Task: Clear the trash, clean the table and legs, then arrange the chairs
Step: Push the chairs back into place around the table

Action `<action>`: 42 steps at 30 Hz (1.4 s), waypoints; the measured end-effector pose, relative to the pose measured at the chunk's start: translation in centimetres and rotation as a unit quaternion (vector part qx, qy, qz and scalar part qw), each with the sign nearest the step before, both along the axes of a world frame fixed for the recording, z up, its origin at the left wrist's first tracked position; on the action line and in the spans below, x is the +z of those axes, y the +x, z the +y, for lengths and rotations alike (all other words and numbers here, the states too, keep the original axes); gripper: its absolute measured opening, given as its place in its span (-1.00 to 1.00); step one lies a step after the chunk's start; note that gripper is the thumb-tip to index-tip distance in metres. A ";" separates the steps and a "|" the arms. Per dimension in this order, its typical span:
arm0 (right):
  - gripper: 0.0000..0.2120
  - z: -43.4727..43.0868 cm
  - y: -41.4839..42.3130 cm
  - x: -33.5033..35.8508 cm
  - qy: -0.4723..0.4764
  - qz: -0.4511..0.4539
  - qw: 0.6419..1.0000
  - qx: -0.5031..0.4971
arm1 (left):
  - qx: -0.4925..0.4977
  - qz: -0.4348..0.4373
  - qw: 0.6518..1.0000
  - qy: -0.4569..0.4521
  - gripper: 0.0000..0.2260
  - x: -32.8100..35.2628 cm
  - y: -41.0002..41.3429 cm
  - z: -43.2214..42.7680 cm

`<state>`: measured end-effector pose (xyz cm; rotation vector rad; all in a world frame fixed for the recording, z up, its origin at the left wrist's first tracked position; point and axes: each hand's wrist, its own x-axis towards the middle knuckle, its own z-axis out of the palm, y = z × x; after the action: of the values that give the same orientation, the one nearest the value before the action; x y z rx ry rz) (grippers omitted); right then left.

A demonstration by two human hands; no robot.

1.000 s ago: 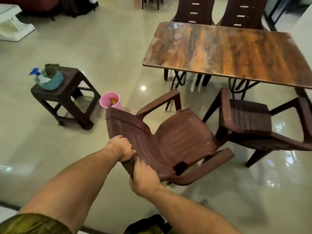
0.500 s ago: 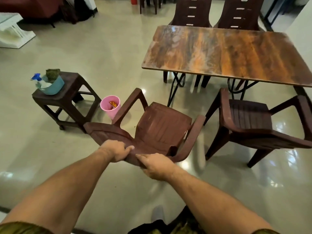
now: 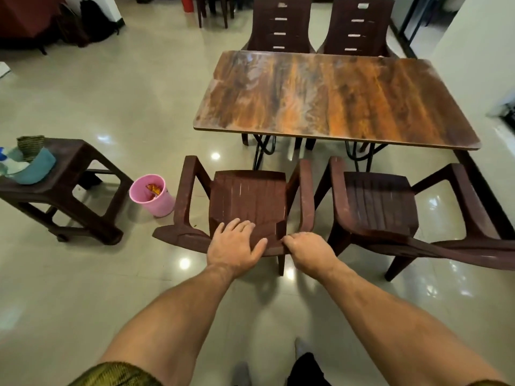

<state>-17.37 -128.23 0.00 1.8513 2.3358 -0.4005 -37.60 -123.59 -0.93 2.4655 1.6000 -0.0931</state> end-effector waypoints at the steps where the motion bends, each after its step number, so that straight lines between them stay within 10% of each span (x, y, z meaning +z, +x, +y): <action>1: -0.76 0.3 0.5 -0.1 0.003 0.001 1.000 -0.006 | -0.002 -0.002 1.000 0.002 -0.37 0.0 0.6 0.6; 14: -0.58 2.3 4.6 -1.0 -0.021 0.095 0.995 -0.004 | -0.036 0.025 0.999 -0.026 -0.38 -0.6 3.3 3.7; 20: -0.18 -1.2 12.0 0.4 0.085 0.113 0.988 -0.071 | -0.167 0.028 0.981 -0.090 -0.41 1.3 9.8 1.1; 26: -0.36 -8.2 26.3 -0.7 0.031 -0.054 0.964 -0.257 | -0.089 0.053 0.989 -0.110 -0.70 1.4 13.0 0.5; 42: -0.48 -8.8 26.2 0.4 0.014 0.083 0.965 -0.247 | -0.028 0.044 0.993 -0.104 -0.74 0.3 16.9 0.1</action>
<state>8.82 -137.00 0.38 2.4973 1.9494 -0.5950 -20.75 -123.50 -0.65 2.3743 1.4721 -0.3638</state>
